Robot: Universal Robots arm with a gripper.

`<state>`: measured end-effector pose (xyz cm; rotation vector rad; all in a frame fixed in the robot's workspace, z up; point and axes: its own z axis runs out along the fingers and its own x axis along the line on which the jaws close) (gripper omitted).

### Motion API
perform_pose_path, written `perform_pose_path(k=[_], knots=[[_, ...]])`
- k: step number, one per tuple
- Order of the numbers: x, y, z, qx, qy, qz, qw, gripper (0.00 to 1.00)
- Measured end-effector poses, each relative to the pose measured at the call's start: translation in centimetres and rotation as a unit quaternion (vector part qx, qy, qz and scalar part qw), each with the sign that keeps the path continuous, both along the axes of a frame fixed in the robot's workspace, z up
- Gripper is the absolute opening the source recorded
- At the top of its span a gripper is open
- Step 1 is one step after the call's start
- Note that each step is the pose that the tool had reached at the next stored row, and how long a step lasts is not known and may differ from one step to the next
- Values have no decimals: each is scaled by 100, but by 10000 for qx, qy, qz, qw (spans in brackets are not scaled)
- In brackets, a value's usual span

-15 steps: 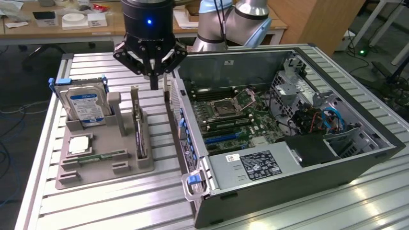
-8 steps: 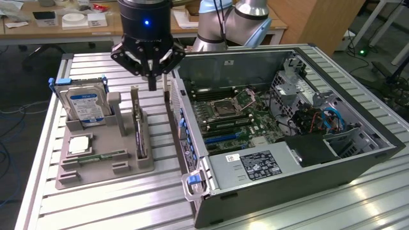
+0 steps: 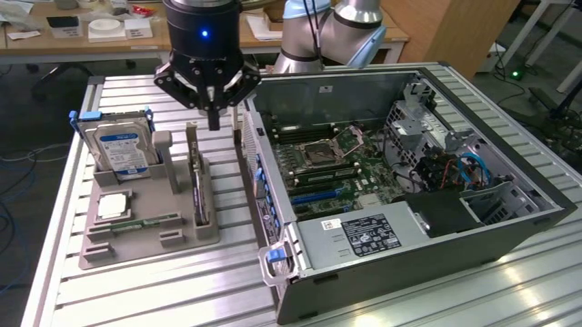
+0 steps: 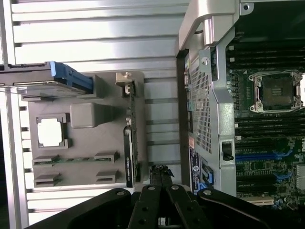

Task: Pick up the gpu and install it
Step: 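Reach for the gpu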

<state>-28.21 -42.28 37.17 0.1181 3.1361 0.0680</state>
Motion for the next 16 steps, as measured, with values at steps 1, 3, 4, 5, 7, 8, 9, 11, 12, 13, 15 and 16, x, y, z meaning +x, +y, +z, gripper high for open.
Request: perform_pose_path(k=[1, 3, 4, 5, 7, 8, 9, 11, 12, 13, 15, 16], knots=[[-5, -2, -1, 0, 1, 0, 10000, 11], [-15, -6, -3, 0, 1, 0, 10000, 11], [-20, -8, -4, 0, 1, 0, 10000, 11], [-25, -10, -4, 0, 2, 0, 10000, 11], [-36, -13, -6, 0, 2, 0, 10000, 11], [-43, -15, -7, 0, 2, -1, 10000, 11], [-49, -18, -8, 0, 2, 0, 10000, 11], [-61, -23, -10, 0, 3, 0, 10000, 11], [-67, -25, -11, 0, 3, 0, 10000, 11], [-72, -27, -12, 0, 3, 0, 10000, 11], [-82, -31, -13, 0, 4, 0, 10000, 11], [-88, -33, -14, 0, 4, 0, 10000, 11]])
